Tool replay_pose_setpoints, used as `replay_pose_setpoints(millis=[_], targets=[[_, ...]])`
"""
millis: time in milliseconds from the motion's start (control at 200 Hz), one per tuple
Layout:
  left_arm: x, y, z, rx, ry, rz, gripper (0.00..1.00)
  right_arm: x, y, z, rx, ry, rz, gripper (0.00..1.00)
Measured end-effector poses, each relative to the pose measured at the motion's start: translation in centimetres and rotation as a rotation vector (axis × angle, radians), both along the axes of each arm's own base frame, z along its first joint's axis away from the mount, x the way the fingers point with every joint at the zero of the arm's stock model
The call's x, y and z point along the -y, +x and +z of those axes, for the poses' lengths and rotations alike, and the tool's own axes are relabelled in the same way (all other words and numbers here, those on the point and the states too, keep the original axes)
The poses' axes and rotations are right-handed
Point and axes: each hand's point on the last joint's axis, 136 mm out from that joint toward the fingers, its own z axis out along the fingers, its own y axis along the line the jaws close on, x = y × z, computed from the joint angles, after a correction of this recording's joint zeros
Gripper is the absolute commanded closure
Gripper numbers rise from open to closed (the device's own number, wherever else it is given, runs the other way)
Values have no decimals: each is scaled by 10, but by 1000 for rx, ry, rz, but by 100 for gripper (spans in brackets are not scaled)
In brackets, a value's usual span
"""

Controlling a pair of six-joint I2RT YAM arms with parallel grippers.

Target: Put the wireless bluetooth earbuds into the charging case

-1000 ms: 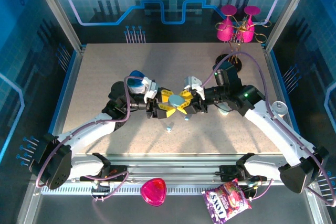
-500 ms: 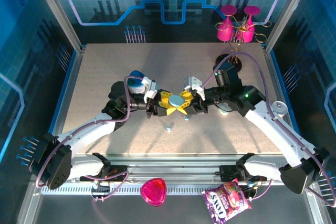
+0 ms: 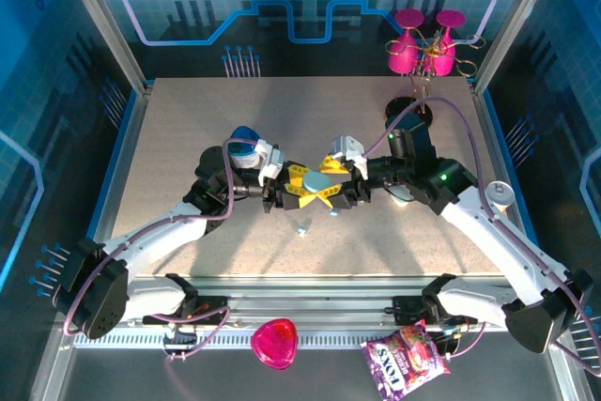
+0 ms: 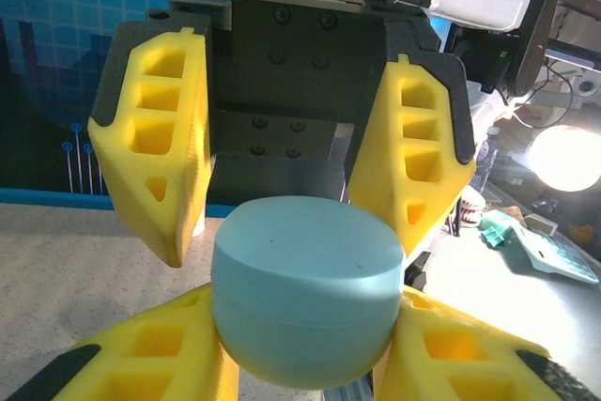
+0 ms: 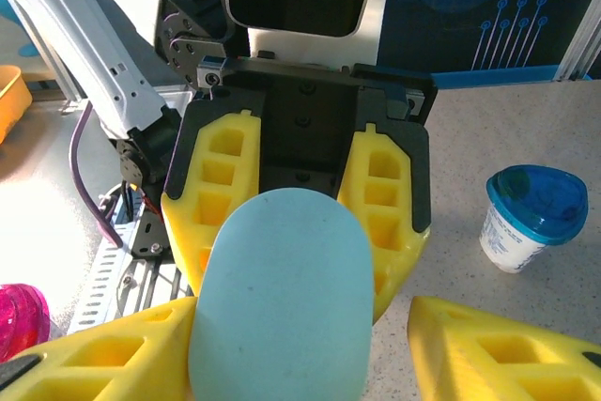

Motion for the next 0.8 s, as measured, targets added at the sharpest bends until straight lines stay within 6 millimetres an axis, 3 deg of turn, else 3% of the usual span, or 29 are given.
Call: replay_pose_setpoints(millis=[490, 800], targets=[[-1, 3, -15, 50, 25, 31, 72, 9, 15, 7, -31, 37, -89, 40], [-1, 0, -22, 100, 34, 29, 73, 13, 28, 11, -26, 45, -165, 28]])
